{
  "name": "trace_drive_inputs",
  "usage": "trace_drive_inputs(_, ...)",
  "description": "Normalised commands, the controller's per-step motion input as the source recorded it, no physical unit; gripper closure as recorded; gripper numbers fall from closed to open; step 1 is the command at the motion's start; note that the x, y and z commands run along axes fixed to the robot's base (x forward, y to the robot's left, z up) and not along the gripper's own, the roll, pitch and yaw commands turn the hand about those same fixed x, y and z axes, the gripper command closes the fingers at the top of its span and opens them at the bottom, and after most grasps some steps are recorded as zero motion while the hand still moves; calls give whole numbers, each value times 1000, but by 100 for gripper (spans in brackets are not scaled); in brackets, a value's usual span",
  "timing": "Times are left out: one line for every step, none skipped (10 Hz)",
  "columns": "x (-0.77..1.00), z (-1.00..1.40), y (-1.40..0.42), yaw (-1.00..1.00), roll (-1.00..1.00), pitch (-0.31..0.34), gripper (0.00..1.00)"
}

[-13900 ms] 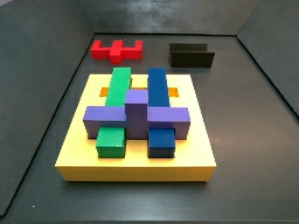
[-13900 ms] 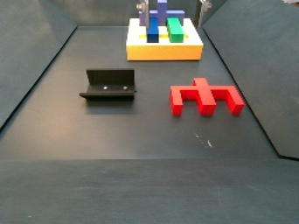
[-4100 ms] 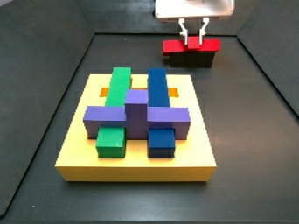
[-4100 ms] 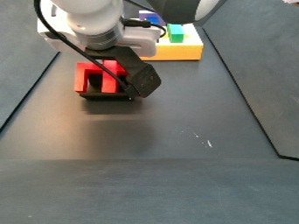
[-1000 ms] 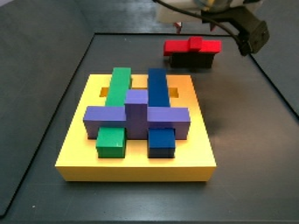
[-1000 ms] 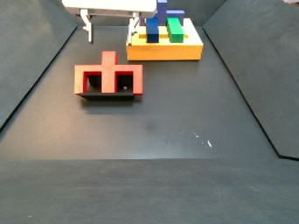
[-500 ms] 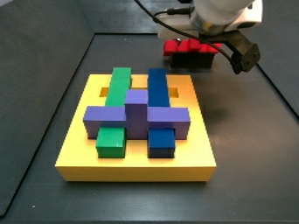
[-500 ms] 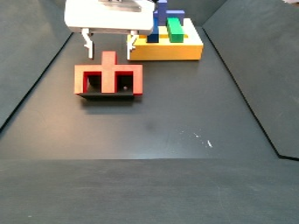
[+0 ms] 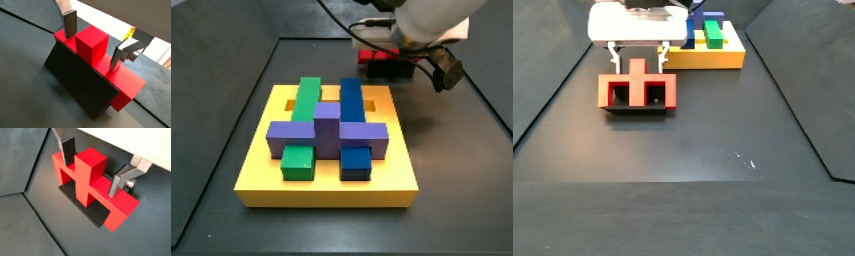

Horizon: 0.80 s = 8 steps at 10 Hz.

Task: Pick up the red object. Move up. Place the red object on the fixture. Regrasp the red object. Move to above the board. Insert the red object.
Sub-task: Regrasp the red object.

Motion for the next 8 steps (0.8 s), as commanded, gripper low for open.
trace_drive_inputs(29,-43,0,-3,351,271,0)
trace_drive_inputs(0,0,0,-60,271,197,0)
trace_drive_inputs(0,0,-9,-57,249,183,0)
trace_drive_inputs(0,-17,0,0,131,40,0)
trace_drive_inputs(0,0,0,0,0,0,0)
trace_drive_inputs(0,0,0,0,0,0,100)
trace_drive_inputs(0,0,0,0,0,0,100)
trace_drive_inputs(0,0,0,0,0,0,100)
